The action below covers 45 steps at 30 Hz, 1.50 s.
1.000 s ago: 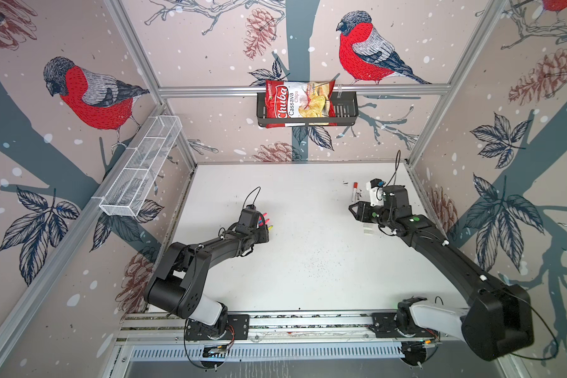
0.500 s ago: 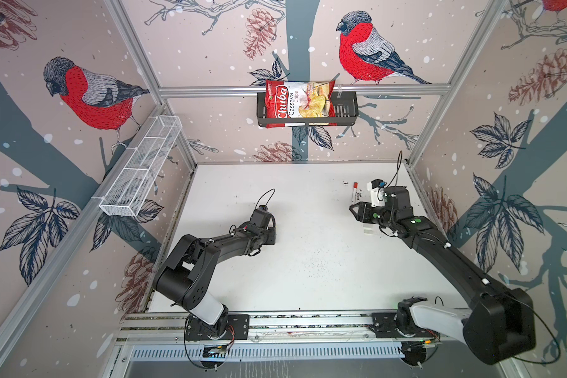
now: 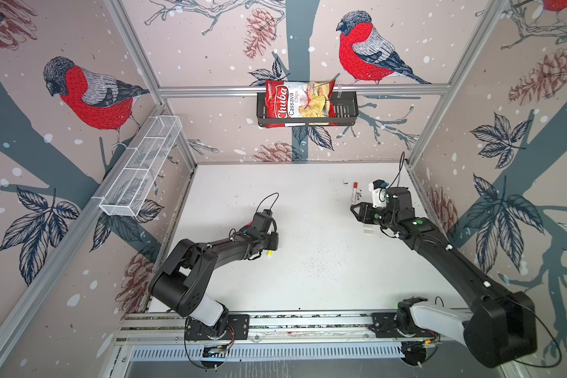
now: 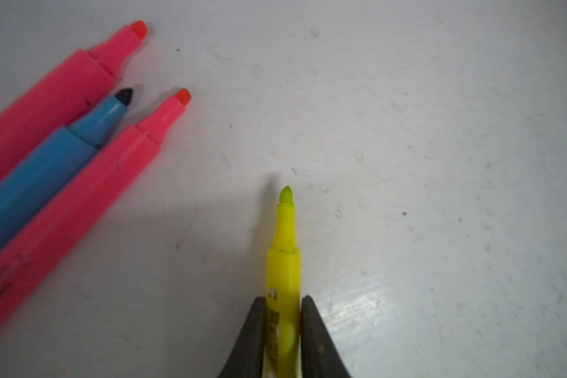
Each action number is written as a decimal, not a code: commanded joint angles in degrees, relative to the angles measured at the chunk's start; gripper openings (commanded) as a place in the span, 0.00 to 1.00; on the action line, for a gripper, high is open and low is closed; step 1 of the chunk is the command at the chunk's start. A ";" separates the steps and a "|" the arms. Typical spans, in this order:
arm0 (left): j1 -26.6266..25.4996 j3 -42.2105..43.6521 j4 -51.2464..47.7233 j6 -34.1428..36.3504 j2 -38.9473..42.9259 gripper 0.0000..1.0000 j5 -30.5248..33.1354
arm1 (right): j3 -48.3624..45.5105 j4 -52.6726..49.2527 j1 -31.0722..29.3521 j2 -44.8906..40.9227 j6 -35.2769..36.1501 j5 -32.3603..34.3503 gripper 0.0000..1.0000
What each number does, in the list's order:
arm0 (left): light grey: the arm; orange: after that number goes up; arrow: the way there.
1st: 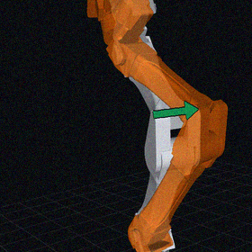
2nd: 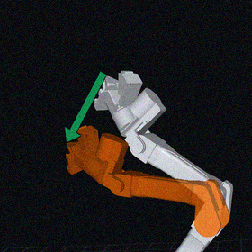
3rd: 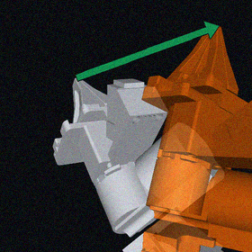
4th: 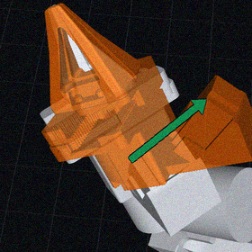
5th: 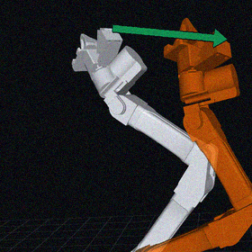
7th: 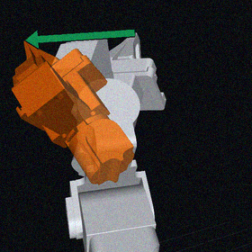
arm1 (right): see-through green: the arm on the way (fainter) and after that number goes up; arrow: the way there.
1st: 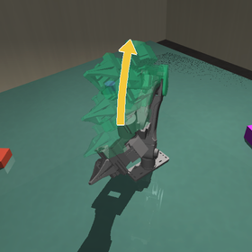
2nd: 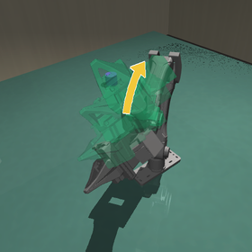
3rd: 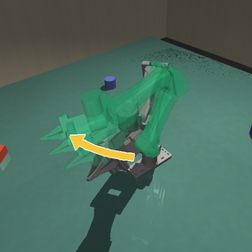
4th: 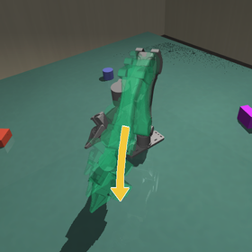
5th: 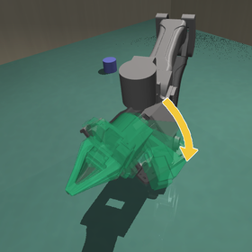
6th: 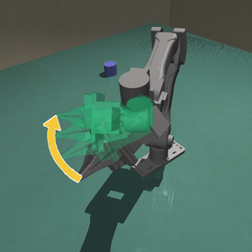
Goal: Insert the pens into the pen caps
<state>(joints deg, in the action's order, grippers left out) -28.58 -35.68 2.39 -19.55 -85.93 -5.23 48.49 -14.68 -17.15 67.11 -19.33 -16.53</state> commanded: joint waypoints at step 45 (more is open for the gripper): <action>-0.05 11.52 34.64 -9.52 23.90 0.19 -36.10 | 4.77 2.63 -26.35 10.02 22.94 -15.73 0.57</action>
<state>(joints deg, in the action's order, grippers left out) -28.67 -23.99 32.10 -28.23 -62.37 -39.11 52.73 -11.40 -43.27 76.69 1.89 -29.50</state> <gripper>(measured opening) 0.186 0.574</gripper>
